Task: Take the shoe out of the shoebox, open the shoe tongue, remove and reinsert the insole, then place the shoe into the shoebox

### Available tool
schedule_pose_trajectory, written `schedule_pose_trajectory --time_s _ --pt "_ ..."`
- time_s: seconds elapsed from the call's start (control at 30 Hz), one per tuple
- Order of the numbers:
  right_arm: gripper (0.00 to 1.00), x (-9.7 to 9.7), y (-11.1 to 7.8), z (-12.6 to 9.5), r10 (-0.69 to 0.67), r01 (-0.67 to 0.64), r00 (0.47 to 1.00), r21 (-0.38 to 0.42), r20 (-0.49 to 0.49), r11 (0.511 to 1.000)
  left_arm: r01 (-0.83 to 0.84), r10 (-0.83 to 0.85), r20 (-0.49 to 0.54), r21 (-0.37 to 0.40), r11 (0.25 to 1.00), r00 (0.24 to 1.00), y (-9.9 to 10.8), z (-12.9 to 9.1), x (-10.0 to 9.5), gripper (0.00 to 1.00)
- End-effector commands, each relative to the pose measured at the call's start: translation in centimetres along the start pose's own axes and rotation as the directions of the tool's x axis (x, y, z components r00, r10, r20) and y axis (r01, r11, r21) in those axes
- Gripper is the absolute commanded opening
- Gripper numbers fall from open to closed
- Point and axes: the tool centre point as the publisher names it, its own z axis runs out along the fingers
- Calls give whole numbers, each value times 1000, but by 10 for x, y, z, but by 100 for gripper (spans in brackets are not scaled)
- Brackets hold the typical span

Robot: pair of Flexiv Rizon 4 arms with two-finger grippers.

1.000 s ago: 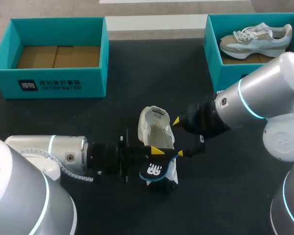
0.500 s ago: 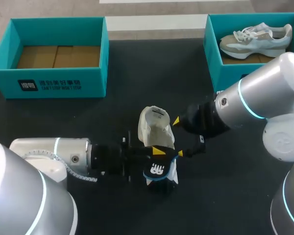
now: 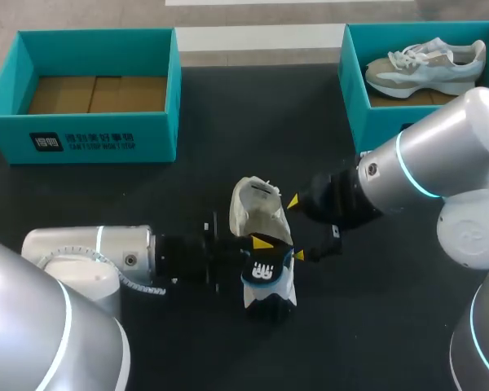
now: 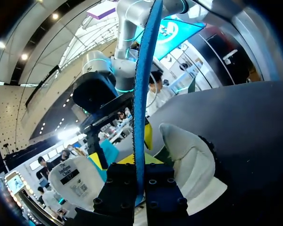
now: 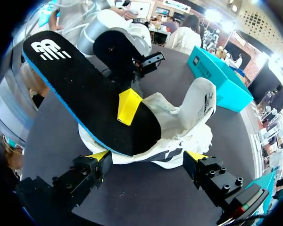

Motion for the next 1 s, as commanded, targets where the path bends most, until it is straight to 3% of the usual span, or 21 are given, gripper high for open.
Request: schedule_pose_trajectory --time_s 0.03,0.23,0.43,0.5,0.7,1.0 --pt "100 1 0 0 0 0 1000 -1 2 1000 0 0 -13 -11 1000 1000 14 10 -2 0" --pt "100 1 0 0 0 0 1000 -1 2 1000 10 -11 -31 -42 999 999 29 15 -2 0" --pt "100 1 0 0 0 0 1000 -1 2 1000 17 -18 -24 -39 999 1000 23 10 -8 0" --pt "100 1 0 0 0 0 1000 -1 2 1000 17 -17 -19 -35 999 1000 18 8 -11 18" --pt "100 1 0 0 0 0 1000 -1 2 1000 6 -7 -35 -35 999 999 6 3 -18 43" --pt "100 1 0 0 0 0 1000 -1 2 1000 2 -3 -32 -30 1000 999 -8 -6 -20 44"
